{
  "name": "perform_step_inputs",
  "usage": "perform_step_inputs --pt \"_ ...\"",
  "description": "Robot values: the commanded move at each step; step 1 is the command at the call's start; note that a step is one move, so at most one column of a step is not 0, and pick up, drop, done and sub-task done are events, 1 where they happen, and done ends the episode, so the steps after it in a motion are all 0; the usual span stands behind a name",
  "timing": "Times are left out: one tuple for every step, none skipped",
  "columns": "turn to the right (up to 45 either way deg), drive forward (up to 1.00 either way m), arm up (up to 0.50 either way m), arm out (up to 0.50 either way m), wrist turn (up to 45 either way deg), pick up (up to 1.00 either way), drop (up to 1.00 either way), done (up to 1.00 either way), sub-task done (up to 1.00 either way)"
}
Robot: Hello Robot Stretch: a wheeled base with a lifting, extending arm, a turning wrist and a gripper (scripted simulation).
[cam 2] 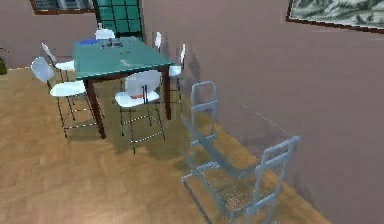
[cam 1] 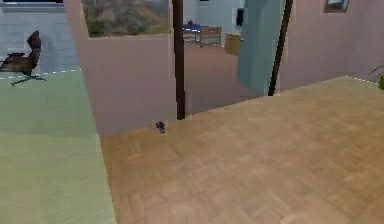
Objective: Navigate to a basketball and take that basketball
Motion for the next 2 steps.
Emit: perform_step_inputs --pt "9.0 0.0 0.0 0.0 0.0 0.0 0.0 0.0 0.0" --pt "0.0 1.0 0.0 0.0 0.0 0.0 0.0 0.0 0.0"
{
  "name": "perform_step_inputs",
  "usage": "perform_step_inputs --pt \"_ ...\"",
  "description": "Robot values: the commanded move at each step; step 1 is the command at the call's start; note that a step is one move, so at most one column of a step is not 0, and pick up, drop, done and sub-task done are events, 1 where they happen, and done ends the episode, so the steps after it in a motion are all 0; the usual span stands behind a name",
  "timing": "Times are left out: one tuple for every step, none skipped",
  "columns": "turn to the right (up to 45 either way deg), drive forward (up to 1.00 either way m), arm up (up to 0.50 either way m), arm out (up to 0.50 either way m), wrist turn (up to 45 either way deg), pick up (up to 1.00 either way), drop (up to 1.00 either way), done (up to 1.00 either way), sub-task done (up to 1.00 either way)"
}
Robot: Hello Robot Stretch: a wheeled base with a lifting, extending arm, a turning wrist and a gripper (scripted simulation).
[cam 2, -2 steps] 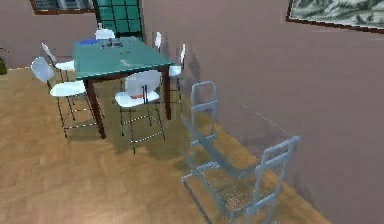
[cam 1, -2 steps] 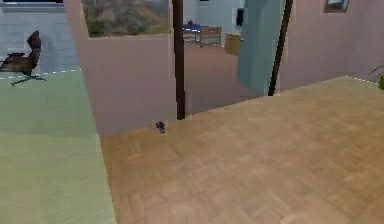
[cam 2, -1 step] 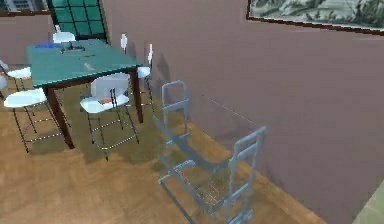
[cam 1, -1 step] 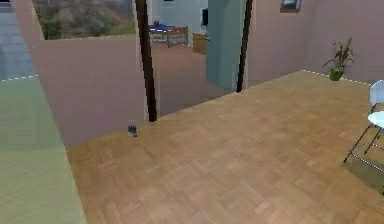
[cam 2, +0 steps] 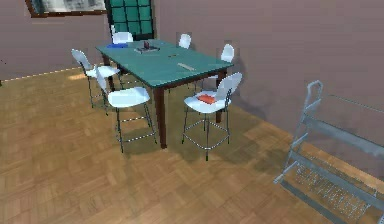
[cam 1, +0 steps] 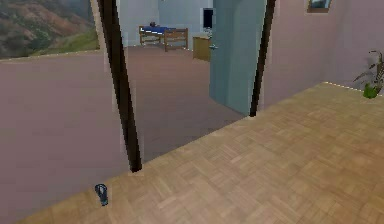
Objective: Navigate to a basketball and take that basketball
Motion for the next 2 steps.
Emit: perform_step_inputs --pt "3.0 0.0 0.0 0.0 0.0 0.0 0.0 0.0 0.0" --pt "0.0 1.0 0.0 0.0 0.0 0.0 0.0 0.0 0.0"
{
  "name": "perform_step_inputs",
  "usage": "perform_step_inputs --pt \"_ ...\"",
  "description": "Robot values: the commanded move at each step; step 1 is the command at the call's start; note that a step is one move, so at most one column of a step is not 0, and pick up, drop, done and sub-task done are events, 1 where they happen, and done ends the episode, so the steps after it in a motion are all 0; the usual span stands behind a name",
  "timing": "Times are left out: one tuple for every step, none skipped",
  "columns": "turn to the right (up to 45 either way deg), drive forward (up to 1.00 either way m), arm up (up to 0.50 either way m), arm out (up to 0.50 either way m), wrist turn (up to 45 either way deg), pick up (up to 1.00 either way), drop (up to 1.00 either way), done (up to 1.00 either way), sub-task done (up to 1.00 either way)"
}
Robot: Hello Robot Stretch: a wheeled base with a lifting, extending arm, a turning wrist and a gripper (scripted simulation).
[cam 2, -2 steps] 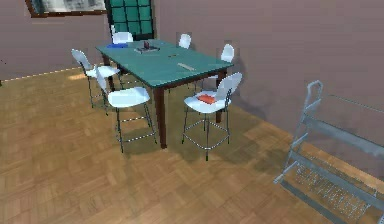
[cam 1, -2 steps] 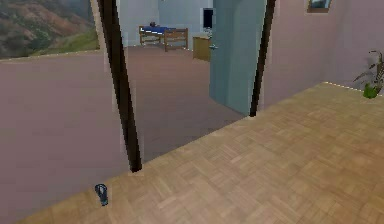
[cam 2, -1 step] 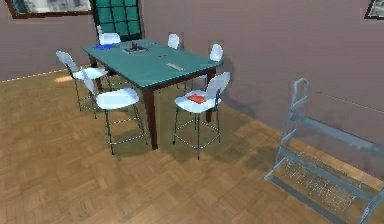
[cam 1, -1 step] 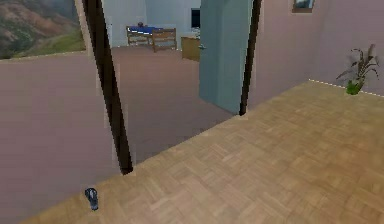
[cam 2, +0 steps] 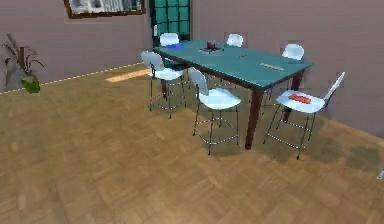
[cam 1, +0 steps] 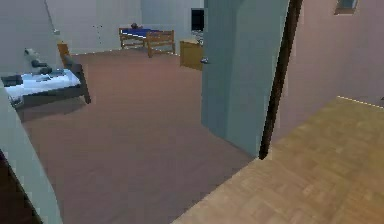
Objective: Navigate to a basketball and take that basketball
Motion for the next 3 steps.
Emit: perform_step_inputs --pt "0.0 0.8 0.0 0.0 0.0 0.0 0.0 0.0 0.0" --pt "-21.0 0.0 0.0 0.0 0.0 0.0 0.0 0.0 0.0" --pt "0.0 1.0 0.0 0.0 0.0 0.0 0.0 0.0 0.0"
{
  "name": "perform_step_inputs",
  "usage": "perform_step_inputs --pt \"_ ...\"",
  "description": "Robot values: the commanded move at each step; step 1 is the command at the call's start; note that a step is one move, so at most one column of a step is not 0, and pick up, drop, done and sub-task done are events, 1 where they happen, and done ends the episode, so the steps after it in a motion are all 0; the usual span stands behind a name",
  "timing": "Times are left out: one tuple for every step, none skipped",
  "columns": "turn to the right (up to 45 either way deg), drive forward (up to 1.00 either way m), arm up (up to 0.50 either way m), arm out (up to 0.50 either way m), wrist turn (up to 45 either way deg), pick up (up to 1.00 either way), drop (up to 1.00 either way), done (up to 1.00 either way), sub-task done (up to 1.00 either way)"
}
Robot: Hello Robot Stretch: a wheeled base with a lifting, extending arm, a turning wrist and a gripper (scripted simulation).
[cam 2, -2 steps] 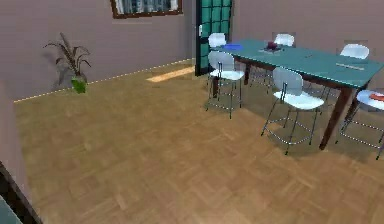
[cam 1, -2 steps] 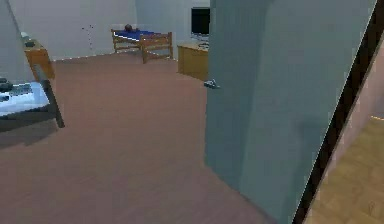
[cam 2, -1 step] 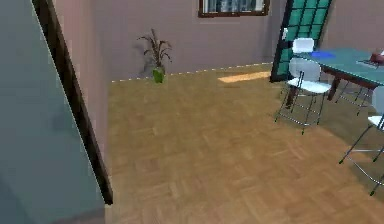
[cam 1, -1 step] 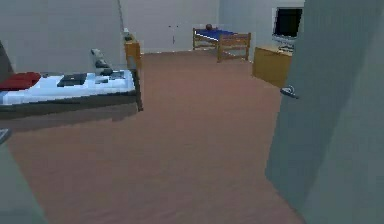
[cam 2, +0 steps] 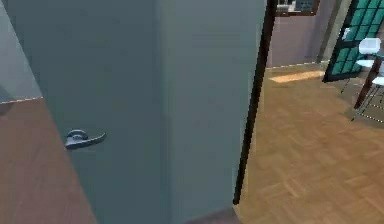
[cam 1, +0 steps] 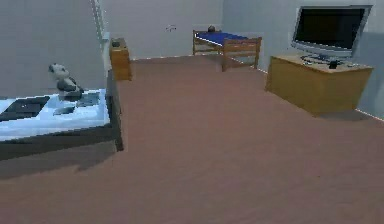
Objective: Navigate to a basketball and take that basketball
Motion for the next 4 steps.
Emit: perform_step_inputs --pt "0.0 1.0 0.0 0.0 0.0 0.0 0.0 0.0 0.0" --pt "0.0 1.0 0.0 0.0 0.0 0.0 0.0 0.0 0.0" --pt "0.0 1.0 0.0 0.0 0.0 0.0 0.0 0.0 0.0" --pt "0.0 1.0 0.0 0.0 0.0 0.0 0.0 0.0 0.0"
